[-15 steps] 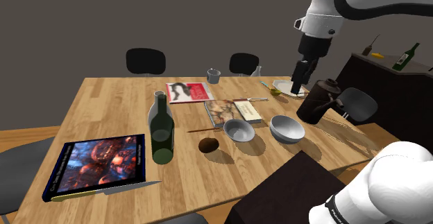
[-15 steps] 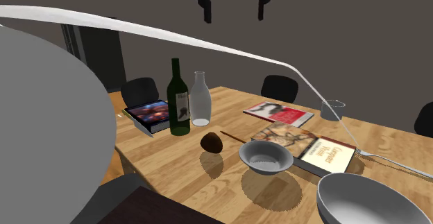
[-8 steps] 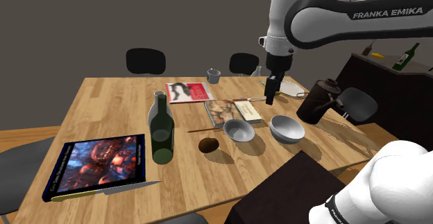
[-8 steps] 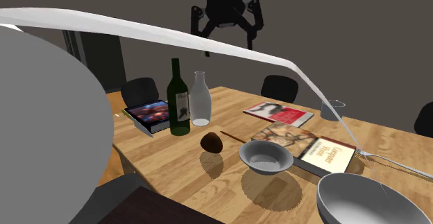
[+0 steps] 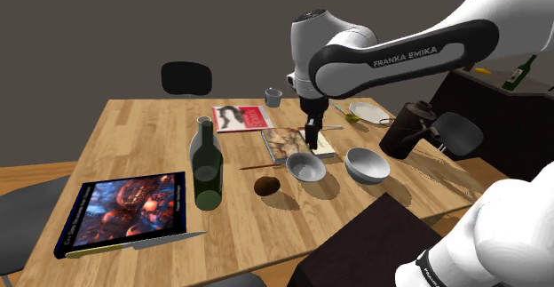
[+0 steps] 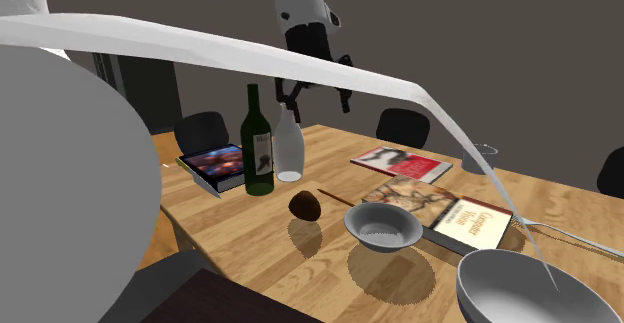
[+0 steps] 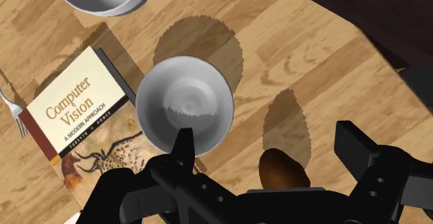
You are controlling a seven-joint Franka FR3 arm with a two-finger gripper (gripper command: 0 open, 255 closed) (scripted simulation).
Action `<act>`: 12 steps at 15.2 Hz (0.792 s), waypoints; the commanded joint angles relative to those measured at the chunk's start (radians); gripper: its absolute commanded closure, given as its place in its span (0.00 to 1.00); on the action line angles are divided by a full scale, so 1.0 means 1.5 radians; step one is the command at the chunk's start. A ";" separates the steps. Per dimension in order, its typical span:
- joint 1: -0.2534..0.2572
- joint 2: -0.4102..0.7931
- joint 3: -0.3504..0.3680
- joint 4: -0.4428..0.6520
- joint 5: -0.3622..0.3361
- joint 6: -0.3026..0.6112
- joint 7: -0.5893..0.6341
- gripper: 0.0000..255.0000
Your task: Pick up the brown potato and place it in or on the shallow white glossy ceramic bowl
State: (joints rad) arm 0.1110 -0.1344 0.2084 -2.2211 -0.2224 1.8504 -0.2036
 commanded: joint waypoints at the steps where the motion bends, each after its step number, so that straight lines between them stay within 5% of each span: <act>1: 0.008 0.049 0.013 0.017 -0.027 0.017 0.003 0.00; 12: 0.075 0.327 0.042 0.142 -0.207 0.070 0.025 0.00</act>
State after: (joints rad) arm 0.2079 0.3238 0.2674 -2.0259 -0.5105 1.9556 -0.1717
